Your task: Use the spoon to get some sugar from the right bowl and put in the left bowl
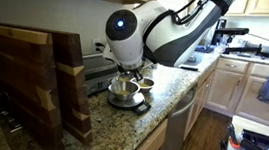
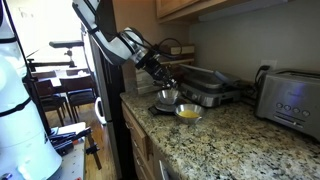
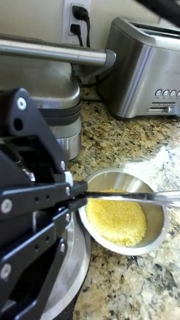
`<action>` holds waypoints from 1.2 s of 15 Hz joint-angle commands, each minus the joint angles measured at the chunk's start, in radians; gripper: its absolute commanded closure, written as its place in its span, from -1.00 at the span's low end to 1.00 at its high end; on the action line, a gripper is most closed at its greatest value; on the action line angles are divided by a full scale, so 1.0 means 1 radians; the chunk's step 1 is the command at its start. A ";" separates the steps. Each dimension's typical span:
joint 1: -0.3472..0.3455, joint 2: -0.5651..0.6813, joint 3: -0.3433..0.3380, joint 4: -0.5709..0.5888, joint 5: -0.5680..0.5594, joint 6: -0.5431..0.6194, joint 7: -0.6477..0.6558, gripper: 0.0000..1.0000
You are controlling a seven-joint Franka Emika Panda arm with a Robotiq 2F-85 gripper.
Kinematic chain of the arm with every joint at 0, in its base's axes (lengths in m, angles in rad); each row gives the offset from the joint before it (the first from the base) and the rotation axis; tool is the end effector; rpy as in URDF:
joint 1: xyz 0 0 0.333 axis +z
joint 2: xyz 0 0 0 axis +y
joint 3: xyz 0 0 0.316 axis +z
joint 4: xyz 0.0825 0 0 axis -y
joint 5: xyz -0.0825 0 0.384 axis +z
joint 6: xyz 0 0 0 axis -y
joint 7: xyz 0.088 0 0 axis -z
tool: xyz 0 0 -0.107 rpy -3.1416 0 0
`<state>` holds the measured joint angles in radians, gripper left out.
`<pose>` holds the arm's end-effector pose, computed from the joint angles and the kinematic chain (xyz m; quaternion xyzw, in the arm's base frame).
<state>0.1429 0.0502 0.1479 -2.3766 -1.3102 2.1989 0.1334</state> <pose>0.4823 0.1093 0.3014 0.7547 0.4727 0.0075 0.4549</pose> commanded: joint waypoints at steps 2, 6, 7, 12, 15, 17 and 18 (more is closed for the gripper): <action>-0.006 -0.079 -0.007 -0.090 -0.103 0.033 0.148 0.93; -0.009 -0.093 -0.011 -0.127 -0.194 0.048 0.289 0.93; -0.009 -0.093 -0.012 -0.134 -0.219 0.051 0.324 0.93; -0.009 -0.097 -0.013 -0.165 -0.332 0.063 0.466 0.93; -0.007 -0.102 -0.012 -0.188 -0.422 0.048 0.578 0.93; -0.005 -0.106 -0.009 -0.203 -0.484 0.038 0.657 0.93; -0.003 -0.107 -0.008 -0.210 -0.512 0.033 0.695 0.93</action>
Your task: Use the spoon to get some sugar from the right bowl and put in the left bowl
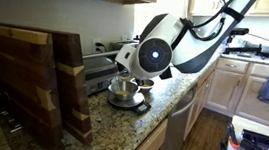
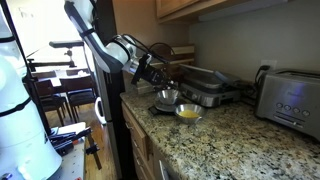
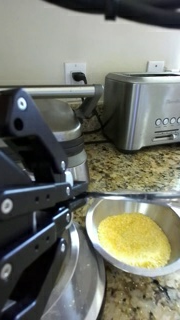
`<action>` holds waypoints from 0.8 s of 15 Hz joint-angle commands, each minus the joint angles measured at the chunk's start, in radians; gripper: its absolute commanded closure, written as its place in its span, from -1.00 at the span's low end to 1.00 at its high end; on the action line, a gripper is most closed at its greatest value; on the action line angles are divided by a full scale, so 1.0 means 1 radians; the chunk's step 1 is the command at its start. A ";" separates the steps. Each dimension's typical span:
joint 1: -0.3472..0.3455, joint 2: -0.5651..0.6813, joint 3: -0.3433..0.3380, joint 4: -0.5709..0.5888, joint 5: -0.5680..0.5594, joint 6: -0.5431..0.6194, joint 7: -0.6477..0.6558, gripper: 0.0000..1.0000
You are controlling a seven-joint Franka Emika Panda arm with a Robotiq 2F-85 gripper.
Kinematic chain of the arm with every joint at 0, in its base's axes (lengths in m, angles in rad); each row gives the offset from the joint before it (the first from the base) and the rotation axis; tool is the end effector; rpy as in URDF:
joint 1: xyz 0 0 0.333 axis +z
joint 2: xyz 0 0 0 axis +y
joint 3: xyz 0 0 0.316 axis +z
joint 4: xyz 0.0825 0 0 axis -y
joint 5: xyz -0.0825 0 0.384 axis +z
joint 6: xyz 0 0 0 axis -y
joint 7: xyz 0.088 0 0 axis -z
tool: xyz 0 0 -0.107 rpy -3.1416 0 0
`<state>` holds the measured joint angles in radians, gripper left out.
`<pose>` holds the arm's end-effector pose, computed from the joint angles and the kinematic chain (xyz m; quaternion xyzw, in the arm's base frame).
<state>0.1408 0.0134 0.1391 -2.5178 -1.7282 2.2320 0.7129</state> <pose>0.4463 0.0972 0.2725 0.7460 0.4004 0.1646 0.5060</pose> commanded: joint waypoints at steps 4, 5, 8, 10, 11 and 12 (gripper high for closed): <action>-0.001 -0.078 0.000 -0.089 -0.168 -0.003 0.229 0.93; -0.001 -0.077 0.000 -0.091 -0.179 -0.002 0.249 0.93; -0.002 -0.077 -0.001 -0.093 -0.196 0.001 0.289 0.93; -0.006 -0.073 -0.005 -0.087 -0.188 0.020 0.277 0.93; -0.009 -0.071 -0.008 -0.081 -0.167 0.036 0.243 0.93; -0.013 -0.070 -0.013 -0.074 -0.147 0.053 0.216 0.93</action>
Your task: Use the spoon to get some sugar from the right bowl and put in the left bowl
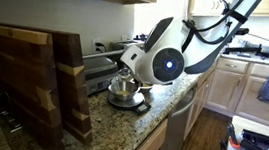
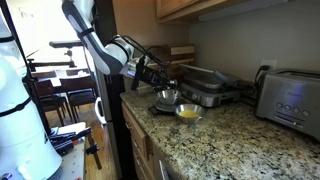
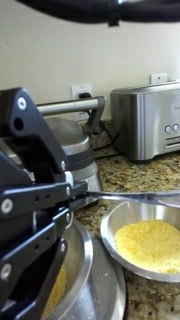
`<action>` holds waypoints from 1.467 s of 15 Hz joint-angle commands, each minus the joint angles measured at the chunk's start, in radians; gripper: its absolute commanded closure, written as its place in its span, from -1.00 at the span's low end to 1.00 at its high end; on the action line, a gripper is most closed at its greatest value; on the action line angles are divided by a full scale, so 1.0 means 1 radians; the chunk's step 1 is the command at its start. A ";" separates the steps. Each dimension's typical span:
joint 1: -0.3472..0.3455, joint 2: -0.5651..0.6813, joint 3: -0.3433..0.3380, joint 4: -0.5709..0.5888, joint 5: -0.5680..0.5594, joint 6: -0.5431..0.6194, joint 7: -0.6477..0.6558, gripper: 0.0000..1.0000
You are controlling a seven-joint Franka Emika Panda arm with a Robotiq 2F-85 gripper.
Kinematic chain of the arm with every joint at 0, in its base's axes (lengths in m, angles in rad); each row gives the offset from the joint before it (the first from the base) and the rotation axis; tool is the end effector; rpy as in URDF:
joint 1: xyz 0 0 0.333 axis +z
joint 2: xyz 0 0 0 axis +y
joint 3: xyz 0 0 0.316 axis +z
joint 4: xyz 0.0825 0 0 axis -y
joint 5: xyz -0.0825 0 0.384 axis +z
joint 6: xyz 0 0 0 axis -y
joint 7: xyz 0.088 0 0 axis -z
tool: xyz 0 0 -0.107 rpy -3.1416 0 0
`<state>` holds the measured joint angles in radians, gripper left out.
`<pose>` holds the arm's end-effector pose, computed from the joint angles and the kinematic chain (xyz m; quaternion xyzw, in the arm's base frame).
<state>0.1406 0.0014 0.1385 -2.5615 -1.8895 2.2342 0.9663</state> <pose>0.4346 0.0948 0.2645 0.7453 0.3671 0.2419 0.5012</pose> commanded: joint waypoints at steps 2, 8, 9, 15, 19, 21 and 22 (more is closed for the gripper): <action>-0.021 -0.065 -0.021 -0.021 0.046 0.084 -0.077 0.93; -0.058 -0.097 -0.076 0.029 0.271 0.190 -0.296 0.93; -0.066 -0.105 -0.089 0.039 0.332 0.209 -0.353 0.93; -0.112 -0.092 -0.155 0.102 0.809 0.266 -0.792 0.93; -0.150 -0.073 -0.199 0.151 1.173 0.218 -1.092 0.93; -0.173 -0.071 -0.220 0.176 1.309 0.187 -1.186 0.93; -0.186 -0.070 -0.231 0.190 1.367 0.172 -1.220 0.93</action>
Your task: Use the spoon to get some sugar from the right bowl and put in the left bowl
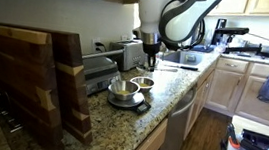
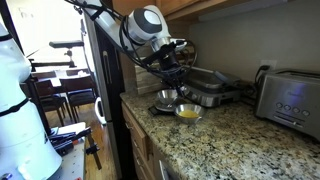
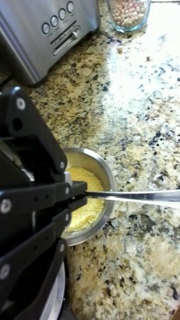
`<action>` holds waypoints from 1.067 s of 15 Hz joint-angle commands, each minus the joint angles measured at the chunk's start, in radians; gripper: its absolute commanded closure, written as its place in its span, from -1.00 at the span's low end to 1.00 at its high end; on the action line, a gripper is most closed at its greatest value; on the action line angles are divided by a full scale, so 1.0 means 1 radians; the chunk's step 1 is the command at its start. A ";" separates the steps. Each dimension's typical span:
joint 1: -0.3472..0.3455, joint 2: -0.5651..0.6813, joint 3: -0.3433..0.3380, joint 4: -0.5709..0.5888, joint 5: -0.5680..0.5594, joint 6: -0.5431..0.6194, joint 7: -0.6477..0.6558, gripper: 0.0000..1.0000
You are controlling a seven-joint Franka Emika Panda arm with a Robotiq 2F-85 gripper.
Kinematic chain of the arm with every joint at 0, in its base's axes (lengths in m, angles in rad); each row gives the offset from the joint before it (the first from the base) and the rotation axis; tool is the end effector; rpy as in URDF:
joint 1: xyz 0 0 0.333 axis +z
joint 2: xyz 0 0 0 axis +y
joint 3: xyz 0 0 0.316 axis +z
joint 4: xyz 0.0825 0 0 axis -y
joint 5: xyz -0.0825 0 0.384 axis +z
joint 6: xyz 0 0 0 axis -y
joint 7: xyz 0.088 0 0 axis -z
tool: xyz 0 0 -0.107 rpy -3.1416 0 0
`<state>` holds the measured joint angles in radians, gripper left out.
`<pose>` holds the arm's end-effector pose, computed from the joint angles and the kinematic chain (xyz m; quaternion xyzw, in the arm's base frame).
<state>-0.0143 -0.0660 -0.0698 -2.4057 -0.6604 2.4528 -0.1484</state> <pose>0.4926 -0.0416 0.3496 0.9368 0.2685 0.0283 0.2225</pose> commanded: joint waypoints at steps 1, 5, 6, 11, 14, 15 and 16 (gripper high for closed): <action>-0.044 0.000 -0.032 0.049 0.185 -0.061 -0.130 0.93; -0.092 0.029 -0.075 0.107 0.323 -0.098 -0.182 0.93; -0.105 0.046 -0.086 0.126 0.346 -0.101 -0.186 0.93; -0.144 0.154 -0.110 0.220 0.401 -0.086 -0.209 0.93; -0.161 0.226 -0.108 0.276 0.422 -0.087 -0.219 0.93; -0.167 0.250 -0.105 0.293 0.431 -0.086 -0.223 0.93; -0.172 0.272 -0.103 0.309 0.442 -0.088 -0.229 0.93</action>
<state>-0.1627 0.1497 -0.1804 -2.1524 -0.2599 2.3768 -0.3362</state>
